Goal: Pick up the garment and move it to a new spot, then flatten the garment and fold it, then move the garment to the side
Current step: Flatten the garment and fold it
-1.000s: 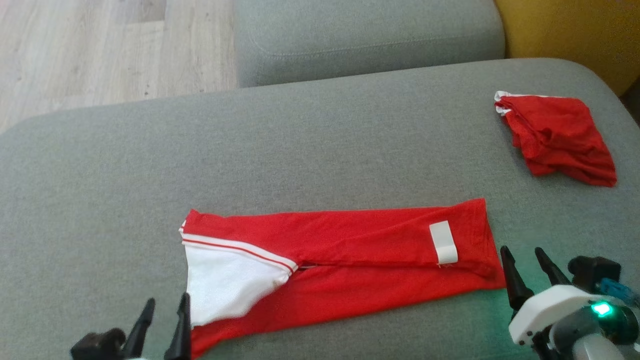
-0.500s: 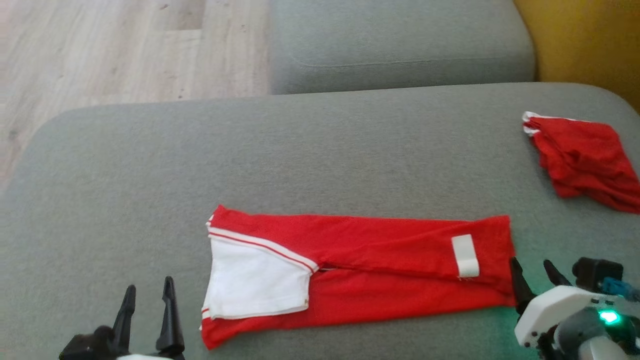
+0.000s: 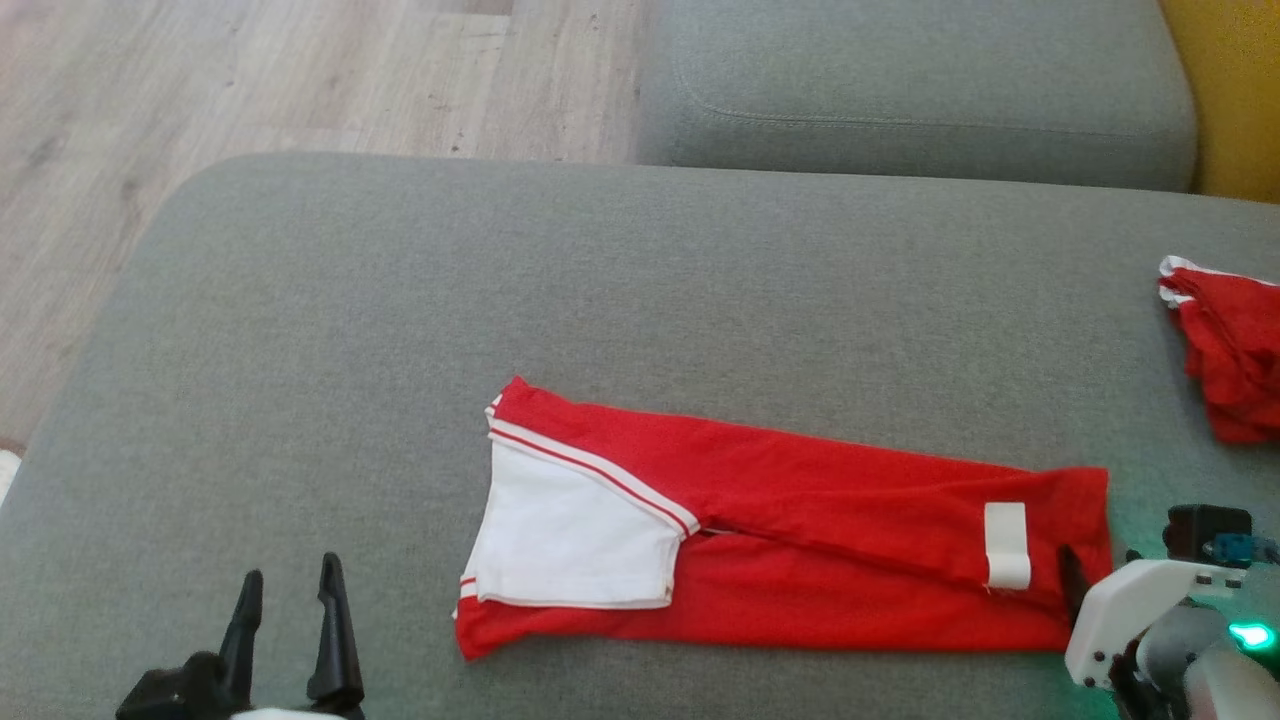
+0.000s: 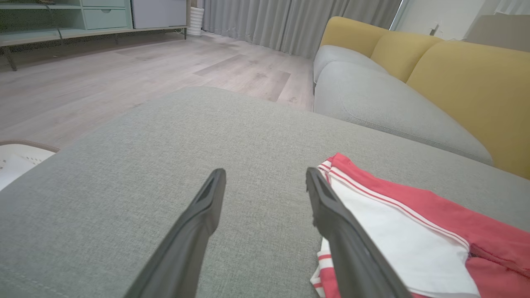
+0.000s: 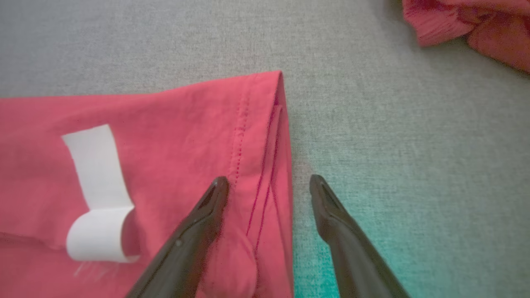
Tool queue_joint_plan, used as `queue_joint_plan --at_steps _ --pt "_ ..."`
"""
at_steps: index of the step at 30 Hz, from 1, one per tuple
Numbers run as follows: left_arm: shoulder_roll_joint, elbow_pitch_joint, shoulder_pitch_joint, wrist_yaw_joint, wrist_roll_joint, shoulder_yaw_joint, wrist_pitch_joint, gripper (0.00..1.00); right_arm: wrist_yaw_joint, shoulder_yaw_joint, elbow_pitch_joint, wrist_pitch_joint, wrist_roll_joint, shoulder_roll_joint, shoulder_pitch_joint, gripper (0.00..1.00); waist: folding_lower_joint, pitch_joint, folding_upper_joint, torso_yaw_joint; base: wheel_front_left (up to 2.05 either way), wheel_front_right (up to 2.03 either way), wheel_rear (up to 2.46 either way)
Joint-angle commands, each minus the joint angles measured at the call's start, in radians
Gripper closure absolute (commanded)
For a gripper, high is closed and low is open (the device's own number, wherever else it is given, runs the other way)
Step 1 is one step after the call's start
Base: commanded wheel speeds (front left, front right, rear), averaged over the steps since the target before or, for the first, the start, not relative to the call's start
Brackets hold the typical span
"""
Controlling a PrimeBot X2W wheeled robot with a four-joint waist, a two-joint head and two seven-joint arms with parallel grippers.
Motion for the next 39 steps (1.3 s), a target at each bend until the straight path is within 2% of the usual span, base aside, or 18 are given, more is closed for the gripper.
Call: queue_joint_plan --at_steps 1,5,6,7,9,10,17,20,22,28,34,39 --pt "0.016 -0.029 -0.045 0.003 0.010 0.040 -0.009 0.00 0.007 0.015 -0.015 0.001 -0.010 -0.024 -0.051 0.00 -0.0001 0.002 0.0000 0.006 0.00 0.00 0.00" --pt "0.018 -0.029 -0.049 0.004 0.011 0.039 -0.008 0.00 0.007 0.014 0.053 0.020 -0.010 -0.022 -0.075 0.00 -0.0001 0.003 0.0000 0.015 0.00 0.00 0.00" --pt "0.019 -0.030 -0.050 0.005 0.012 0.039 -0.009 0.00 0.007 0.018 0.066 0.025 -0.001 -0.019 -0.080 0.18 -0.0001 0.002 0.0000 0.015 0.00 0.00 0.00" --pt "0.019 -0.031 -0.050 0.007 0.012 0.039 -0.009 0.00 0.007 0.022 0.079 0.030 0.009 -0.017 -0.085 0.57 -0.0001 0.002 0.0000 0.015 0.00 0.00 0.00" --pt "0.021 -0.033 -0.052 0.008 0.014 0.039 -0.009 0.00 0.007 0.033 0.098 0.039 0.026 -0.014 -0.094 0.90 -0.0001 0.000 0.0000 0.011 0.00 0.00 0.00" --pt "0.022 -0.034 -0.053 0.009 0.014 0.039 -0.009 0.00 0.007 0.040 0.104 0.039 0.032 -0.014 -0.099 1.00 -0.0001 -0.001 0.0000 0.007 0.00 0.00 0.00" --pt "0.020 -0.043 -0.054 0.014 0.018 0.033 -0.009 0.00 0.007 0.065 0.099 0.019 0.078 -0.041 -0.143 1.00 -0.0001 -0.014 0.0000 -0.043 0.00 0.00 0.00" --pt "0.015 -0.047 -0.051 0.016 0.019 0.028 -0.011 0.00 0.007 0.075 0.078 0.032 0.097 -0.082 -0.152 1.00 -0.0001 -0.020 0.0000 -0.071 0.00 0.00 0.00" --pt "0.007 -0.049 -0.048 0.019 0.021 0.021 -0.014 0.00 0.007 0.075 0.044 0.055 0.111 -0.134 -0.152 1.00 -0.0001 -0.023 0.0000 -0.098 0.00 0.00 0.00" --pt "-0.007 -0.037 -0.052 0.012 0.017 0.013 -0.019 0.00 0.007 0.054 -0.043 0.108 0.130 -0.195 -0.127 1.00 -0.0001 -0.025 0.0000 -0.139 0.00 0.00 0.00" --pt "-0.021 -0.019 -0.055 0.011 0.018 0.004 -0.026 0.00 0.007 0.067 -0.162 0.160 0.176 -0.182 -0.087 1.00 -0.0001 -0.030 0.0000 -0.173 0.00 0.00 0.00" --pt "-0.023 -0.011 -0.055 0.013 0.017 0.002 -0.028 0.00 0.007 0.110 -0.317 0.213 0.232 -0.151 -0.047 1.00 -0.0001 -0.039 0.0000 -0.185 0.00 0.00 0.00"
